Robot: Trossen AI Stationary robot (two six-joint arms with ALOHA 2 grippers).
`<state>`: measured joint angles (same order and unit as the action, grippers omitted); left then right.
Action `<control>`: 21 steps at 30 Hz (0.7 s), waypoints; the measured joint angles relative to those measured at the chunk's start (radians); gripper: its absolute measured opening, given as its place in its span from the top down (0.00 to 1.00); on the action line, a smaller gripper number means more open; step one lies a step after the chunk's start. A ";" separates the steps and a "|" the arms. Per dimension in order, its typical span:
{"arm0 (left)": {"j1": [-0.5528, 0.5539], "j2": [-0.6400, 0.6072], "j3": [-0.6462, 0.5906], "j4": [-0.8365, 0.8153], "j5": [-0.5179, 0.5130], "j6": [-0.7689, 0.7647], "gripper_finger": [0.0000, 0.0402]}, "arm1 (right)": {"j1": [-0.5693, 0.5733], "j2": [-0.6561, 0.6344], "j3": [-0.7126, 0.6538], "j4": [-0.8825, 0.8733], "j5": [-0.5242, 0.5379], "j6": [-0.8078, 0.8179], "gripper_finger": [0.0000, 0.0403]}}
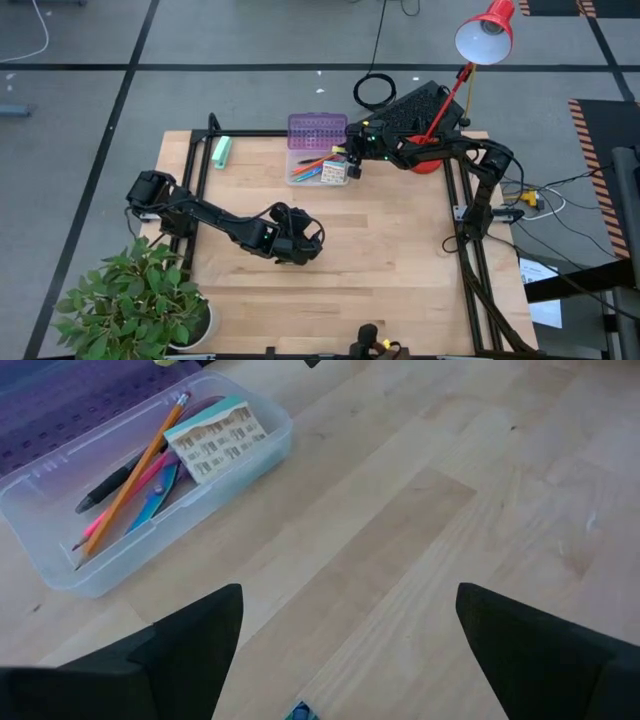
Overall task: Pack school essentials
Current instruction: Put the green eraser into the purple supply box, then put the yellow crayon box into the purple supply box
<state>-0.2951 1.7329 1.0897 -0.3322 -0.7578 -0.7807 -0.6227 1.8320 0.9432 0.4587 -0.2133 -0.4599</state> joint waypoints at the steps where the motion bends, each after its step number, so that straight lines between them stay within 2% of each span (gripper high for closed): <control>1: 0.000 0.000 0.000 0.002 0.000 0.000 0.07 | 0.000 0.000 0.000 0.000 0.000 0.000 0.75; 13: 0.004 0.000 0.000 0.002 0.001 0.008 0.07 | 0.002 -0.005 0.000 -0.001 0.000 -0.008 0.65; 21: 0.003 0.000 0.000 -0.024 0.027 0.005 0.07 | 0.085 -0.190 -0.001 -0.161 0.002 0.085 0.65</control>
<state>-0.2920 1.7330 1.0897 -0.3562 -0.7310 -0.7762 -0.5379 1.6424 0.9424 0.2978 -0.2115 -0.3751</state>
